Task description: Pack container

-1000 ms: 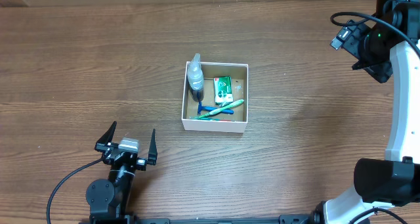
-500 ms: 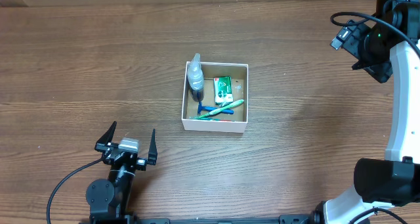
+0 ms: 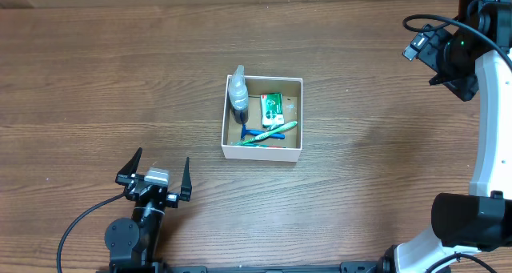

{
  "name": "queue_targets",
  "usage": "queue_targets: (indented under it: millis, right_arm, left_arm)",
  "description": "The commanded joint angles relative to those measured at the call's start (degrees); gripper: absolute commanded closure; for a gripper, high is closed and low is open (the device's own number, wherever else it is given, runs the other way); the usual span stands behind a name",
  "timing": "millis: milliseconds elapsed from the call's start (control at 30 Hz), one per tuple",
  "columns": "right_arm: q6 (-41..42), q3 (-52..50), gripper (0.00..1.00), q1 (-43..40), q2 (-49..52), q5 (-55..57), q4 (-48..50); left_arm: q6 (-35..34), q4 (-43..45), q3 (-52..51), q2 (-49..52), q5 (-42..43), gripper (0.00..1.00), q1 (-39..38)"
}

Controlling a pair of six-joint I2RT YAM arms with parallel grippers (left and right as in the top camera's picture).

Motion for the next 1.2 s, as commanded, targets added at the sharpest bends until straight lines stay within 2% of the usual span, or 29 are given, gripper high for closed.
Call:
queue_targets:
  millis: [0, 500, 700, 800, 867, 1000, 1167]
  right_arm:
    - [-0.2, 0.5, 0.00, 1.3, -5.2, -0.1, 0.1]
    - [-0.2, -0.9, 0.00, 8.4, -33.6, 0.6, 0.3]
    - [-0.2, -16.1, 0.00, 8.4, -48.7, 0.7, 0.0]
    - [-0.2, -27.3, 0.00, 8.3, -57.2, 3.3, 10.2]
    - [-1.7, -35.8, 0.00, 8.3, -62.8, 2.4, 21.6]
    - [-10.9, -55.9, 0.00, 8.3, -74.2, -6.3, 46.5]
    - [-17.4, -74.9, 0.00, 8.2, -83.6, -15.2, 65.3]
  left_arm:
    - [0.9, 0.1, -0.3, -0.7, -0.6, 0.00, 0.3]
    - [0.9, 0.1, -0.3, -0.7, -0.6, 0.00, 0.3]
    - [0.9, 0.1, -0.3, -0.7, -0.6, 0.00, 0.3]
    - [0.9, 0.1, -0.3, -0.7, -0.6, 0.00, 0.3]
    - [0.9, 0.1, -0.3, -0.7, -0.6, 0.00, 0.3]
    - [0.9, 0.1, -0.3, -0.7, -0.6, 0.00, 0.3]
    - [0.9, 0.1, -0.3, -0.7, -0.6, 0.00, 0.3]
